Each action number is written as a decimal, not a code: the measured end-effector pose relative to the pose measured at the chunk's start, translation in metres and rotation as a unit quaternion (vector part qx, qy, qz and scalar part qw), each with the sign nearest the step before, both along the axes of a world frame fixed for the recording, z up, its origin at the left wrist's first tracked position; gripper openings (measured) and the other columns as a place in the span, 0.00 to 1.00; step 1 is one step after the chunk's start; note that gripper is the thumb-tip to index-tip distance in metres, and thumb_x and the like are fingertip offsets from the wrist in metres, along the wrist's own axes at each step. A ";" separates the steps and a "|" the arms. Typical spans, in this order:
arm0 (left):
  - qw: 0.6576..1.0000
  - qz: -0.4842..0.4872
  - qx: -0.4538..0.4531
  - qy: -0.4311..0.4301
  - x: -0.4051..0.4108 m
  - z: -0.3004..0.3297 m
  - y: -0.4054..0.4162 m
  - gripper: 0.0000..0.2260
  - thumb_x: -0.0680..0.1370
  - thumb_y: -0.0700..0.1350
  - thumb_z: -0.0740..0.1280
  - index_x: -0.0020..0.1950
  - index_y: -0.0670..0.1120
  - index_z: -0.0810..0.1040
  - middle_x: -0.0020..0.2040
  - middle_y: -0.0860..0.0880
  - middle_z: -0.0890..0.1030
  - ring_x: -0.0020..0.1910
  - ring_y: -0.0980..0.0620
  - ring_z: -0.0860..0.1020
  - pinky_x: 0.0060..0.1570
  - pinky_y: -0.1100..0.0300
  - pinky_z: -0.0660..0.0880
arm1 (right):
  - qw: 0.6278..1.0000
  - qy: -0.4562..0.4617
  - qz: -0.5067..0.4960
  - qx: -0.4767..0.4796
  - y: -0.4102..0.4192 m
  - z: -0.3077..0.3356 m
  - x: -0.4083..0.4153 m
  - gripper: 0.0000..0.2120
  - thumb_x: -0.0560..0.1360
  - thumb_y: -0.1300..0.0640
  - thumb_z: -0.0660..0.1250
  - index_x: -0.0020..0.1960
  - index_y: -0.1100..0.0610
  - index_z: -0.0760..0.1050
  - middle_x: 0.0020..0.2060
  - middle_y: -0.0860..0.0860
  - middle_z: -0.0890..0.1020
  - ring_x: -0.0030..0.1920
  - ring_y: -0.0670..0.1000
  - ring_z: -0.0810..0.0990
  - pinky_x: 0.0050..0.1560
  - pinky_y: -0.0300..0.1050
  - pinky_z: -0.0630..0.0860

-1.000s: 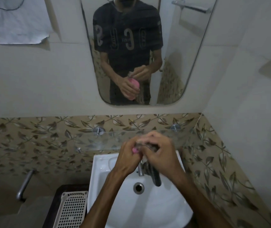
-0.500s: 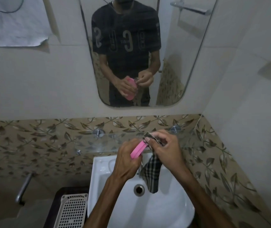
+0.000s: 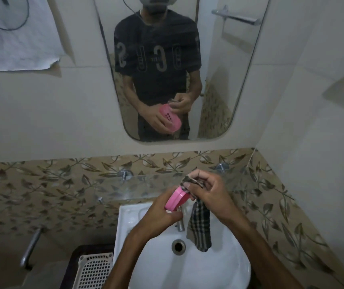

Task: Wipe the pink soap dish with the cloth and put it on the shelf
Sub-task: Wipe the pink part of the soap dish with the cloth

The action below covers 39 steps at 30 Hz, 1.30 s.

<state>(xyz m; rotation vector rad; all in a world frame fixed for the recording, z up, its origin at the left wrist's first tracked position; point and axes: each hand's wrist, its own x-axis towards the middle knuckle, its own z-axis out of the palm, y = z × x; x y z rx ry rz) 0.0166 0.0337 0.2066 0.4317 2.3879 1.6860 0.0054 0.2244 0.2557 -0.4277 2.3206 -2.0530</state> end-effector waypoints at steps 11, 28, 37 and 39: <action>0.997 -0.022 0.076 0.026 0.001 0.034 0.017 0.25 0.75 0.36 0.61 0.62 0.61 0.82 0.60 0.60 0.84 0.63 0.58 0.81 0.60 0.63 0.77 | 0.956 0.229 -0.051 0.177 -0.020 -0.003 0.023 0.12 0.73 0.67 0.71 0.53 0.54 0.84 0.49 0.45 0.85 0.53 0.44 0.83 0.56 0.46 0.81; 0.996 0.051 0.061 0.030 0.003 0.016 0.032 0.25 0.76 0.38 0.62 0.70 0.55 0.79 0.55 0.47 0.85 0.51 0.43 0.82 0.53 0.41 0.81 | 0.942 0.215 -0.168 0.196 -0.004 0.010 0.010 0.09 0.74 0.60 0.74 0.52 0.52 0.86 0.48 0.43 0.82 0.48 0.41 0.81 0.49 0.32 0.78; 0.993 0.069 0.094 0.025 0.007 0.011 0.030 0.23 0.74 0.38 0.63 0.66 0.51 0.81 0.58 0.52 0.86 0.57 0.53 0.83 0.55 0.51 0.80 | 0.936 0.235 -0.140 0.219 -0.011 0.002 0.016 0.12 0.73 0.65 0.75 0.54 0.52 0.85 0.49 0.45 0.82 0.50 0.41 0.80 0.52 0.34 0.78; 0.992 0.062 0.104 0.037 0.004 0.012 0.029 0.22 0.76 0.37 0.63 0.66 0.51 0.82 0.60 0.52 0.85 0.59 0.54 0.83 0.56 0.56 0.80 | 0.943 0.245 -0.097 0.205 -0.016 -0.006 0.023 0.11 0.74 0.60 0.72 0.54 0.49 0.84 0.51 0.41 0.82 0.52 0.39 0.80 0.55 0.30 0.76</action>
